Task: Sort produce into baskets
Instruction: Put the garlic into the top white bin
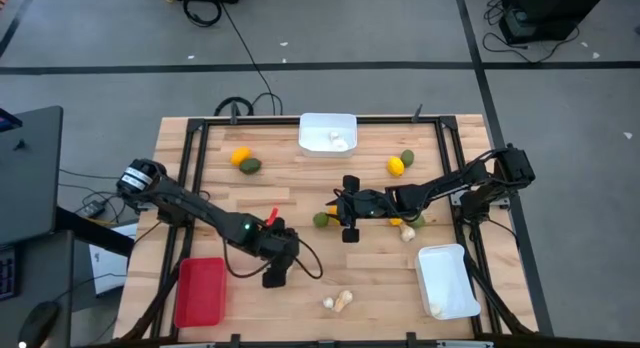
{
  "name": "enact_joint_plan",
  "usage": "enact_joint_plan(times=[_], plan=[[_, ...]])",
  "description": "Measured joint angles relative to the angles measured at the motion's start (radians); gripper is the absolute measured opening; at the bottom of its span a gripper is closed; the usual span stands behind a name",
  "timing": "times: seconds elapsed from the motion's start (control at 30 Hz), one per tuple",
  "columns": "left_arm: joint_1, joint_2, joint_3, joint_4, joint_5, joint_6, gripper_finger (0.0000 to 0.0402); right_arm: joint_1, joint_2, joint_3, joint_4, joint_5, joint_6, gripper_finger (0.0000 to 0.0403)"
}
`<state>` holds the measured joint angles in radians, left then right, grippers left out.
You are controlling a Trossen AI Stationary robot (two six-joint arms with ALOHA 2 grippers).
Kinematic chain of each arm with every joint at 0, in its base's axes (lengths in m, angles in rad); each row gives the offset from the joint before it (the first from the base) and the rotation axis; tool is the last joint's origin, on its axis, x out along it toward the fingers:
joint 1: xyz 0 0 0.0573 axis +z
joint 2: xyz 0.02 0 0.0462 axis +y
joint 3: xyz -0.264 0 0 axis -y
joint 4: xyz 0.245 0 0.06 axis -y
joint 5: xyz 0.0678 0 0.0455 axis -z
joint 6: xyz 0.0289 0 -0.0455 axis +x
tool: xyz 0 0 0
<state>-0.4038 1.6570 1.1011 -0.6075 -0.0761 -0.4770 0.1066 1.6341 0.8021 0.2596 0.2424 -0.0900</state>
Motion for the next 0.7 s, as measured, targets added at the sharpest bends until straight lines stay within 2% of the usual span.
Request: enact_joint_plan(times=[0.17, 0.33, 0.5, 0.7], plan=[[-0.024, 0.047, 0.000, 0.027, 0.049, 0.032, 0.0338, -0.001, 0.000, 0.000, -0.016, 0.000, -0.007, 0.0142], [-0.029, 0.093, 0.000, 0.036, 0.051, 0.056, 0.0335, -0.001, 0.000, 0.000, -0.038, -0.001, 0.001, 0.0142], [-0.029, 0.134, 0.000, 0.003, 0.026, 0.076, 0.0305, -0.001, 0.000, 0.000, -0.039, -0.001, 0.009, 0.0142], [-0.029, 0.164, 0.000, -0.029, 0.013, 0.085, 0.0239, -0.001, 0.000, 0.000, -0.037, -0.001, 0.012, 0.0142]])
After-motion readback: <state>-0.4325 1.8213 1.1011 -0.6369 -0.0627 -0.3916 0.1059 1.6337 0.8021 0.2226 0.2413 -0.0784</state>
